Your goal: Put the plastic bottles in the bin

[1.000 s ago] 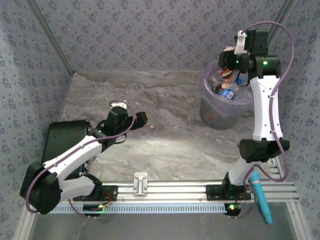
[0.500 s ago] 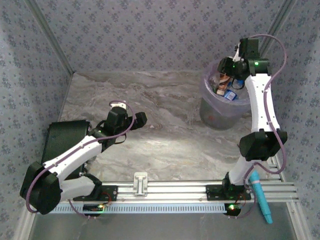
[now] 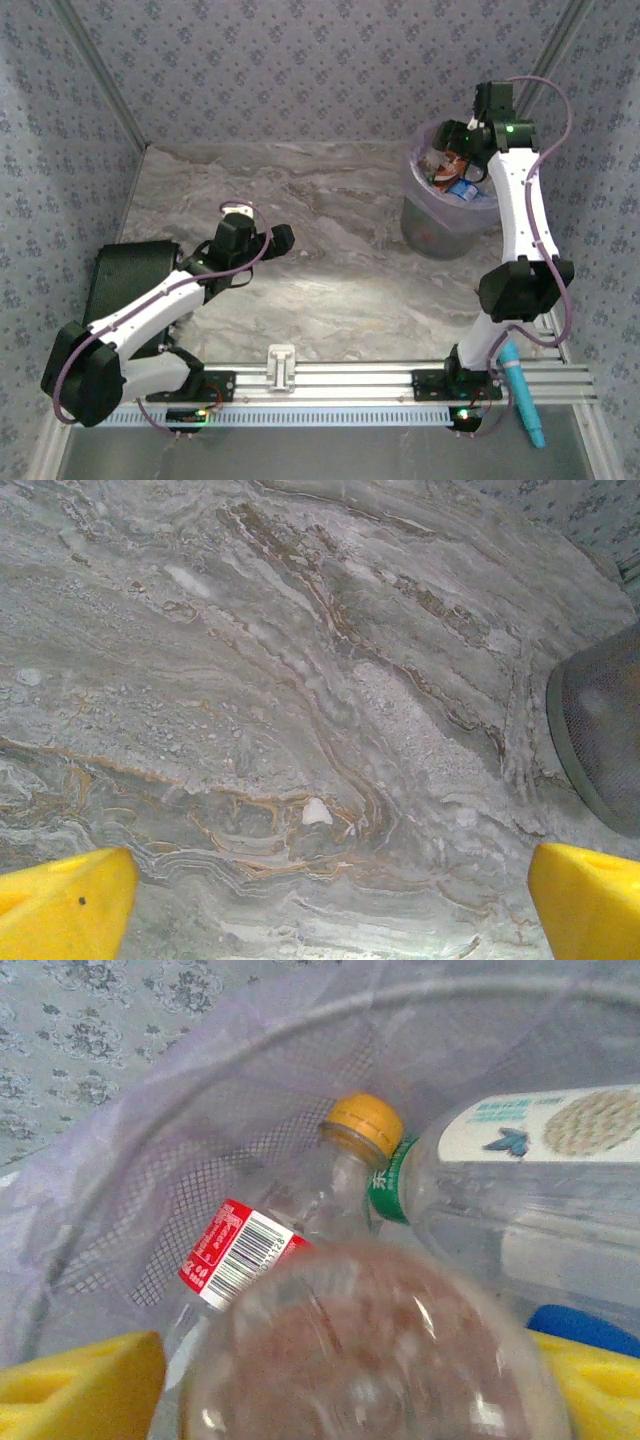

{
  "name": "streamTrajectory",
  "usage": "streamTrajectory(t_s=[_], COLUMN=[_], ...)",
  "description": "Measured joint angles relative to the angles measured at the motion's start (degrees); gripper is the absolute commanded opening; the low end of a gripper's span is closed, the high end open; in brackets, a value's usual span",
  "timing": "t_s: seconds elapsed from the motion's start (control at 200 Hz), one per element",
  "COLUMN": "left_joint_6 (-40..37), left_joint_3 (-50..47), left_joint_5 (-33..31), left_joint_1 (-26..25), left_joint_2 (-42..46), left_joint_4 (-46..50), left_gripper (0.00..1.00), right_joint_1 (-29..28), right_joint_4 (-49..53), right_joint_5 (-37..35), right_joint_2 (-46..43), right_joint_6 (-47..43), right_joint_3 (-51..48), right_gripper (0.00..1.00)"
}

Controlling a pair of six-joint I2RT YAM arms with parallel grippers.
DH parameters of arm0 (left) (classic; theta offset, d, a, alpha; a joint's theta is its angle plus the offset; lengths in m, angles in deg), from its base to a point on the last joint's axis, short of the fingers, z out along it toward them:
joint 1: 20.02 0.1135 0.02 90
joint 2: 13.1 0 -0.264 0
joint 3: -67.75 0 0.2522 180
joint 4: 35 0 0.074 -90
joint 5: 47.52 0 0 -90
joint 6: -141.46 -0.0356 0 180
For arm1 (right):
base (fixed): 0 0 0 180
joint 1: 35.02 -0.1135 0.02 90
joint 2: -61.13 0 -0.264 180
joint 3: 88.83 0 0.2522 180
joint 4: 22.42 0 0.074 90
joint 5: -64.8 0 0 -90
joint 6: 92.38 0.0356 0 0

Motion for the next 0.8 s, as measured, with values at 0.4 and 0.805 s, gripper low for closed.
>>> streamTrajectory(t_s=[0.4, 0.805], left_joint_6=[0.0, 0.0], left_joint_3=[0.0, 0.0], left_joint_5=[0.24, 0.2], left_joint_1=[0.26, 0.26], left_joint_2=[-0.31, -0.17], left_joint_4=[0.0, 0.04], left_gripper=[1.0, 1.0], right_joint_1=[-0.48, -1.31], right_joint_4=[2.69, -5.03], right_joint_5=[-3.45, -1.51], right_joint_2=[0.04, -2.78], right_joint_6=[-4.37, -4.5], right_joint_3=[4.87, -6.25], right_gripper=[0.6, 0.54])
